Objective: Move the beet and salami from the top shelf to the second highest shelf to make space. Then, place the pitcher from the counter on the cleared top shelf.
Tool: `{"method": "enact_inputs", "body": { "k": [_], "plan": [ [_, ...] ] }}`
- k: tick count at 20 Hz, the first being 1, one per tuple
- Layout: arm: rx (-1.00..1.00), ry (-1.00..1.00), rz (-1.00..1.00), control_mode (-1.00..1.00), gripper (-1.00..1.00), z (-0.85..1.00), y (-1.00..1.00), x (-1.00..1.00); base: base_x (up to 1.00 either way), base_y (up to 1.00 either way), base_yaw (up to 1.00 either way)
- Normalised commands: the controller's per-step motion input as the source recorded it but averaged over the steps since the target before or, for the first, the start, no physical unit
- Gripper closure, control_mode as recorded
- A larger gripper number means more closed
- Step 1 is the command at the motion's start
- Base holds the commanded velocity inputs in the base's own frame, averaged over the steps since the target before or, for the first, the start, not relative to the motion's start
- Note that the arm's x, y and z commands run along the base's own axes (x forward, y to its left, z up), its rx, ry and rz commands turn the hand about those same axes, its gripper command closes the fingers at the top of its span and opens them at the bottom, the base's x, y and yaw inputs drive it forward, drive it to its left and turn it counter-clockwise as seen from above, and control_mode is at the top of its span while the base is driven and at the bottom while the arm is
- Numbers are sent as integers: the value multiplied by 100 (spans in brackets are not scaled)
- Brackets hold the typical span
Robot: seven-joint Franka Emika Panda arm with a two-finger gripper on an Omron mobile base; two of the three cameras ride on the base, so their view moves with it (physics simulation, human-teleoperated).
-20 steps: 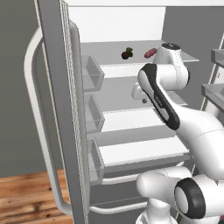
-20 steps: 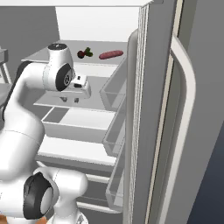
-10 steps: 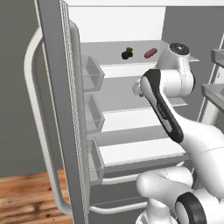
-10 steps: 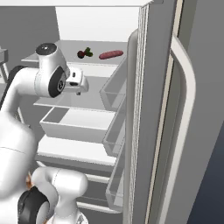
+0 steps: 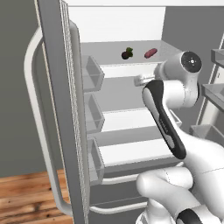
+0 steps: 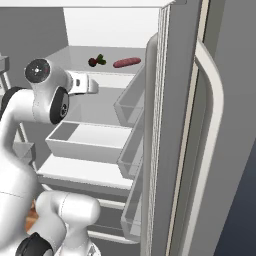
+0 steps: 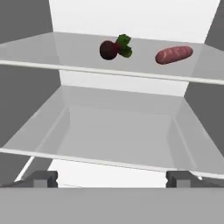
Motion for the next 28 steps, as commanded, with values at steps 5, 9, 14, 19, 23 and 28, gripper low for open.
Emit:
{"method": "enact_inputs", "body": {
  "k": [5, 9, 14, 19, 23, 28],
  "plan": [
    [2, -19, -3, -100, -100, 53, 1, 15, 0, 0, 0],
    [8, -9, -6, -100, -100, 31, 2, 29, 0, 0, 0],
    [12, 0, -6, -100, -100, 2, 7, 45, 0, 0, 0],
    [8, 3, -2, -100, -100, 0, 26, 46, 0, 0, 0],
    [0, 8, 0, -100, -100, 14, 33, 41, 0, 0, 0],
    [0, 10, 0, -100, -100, 22, 13, 38, 0, 0, 0]
  ]
}}
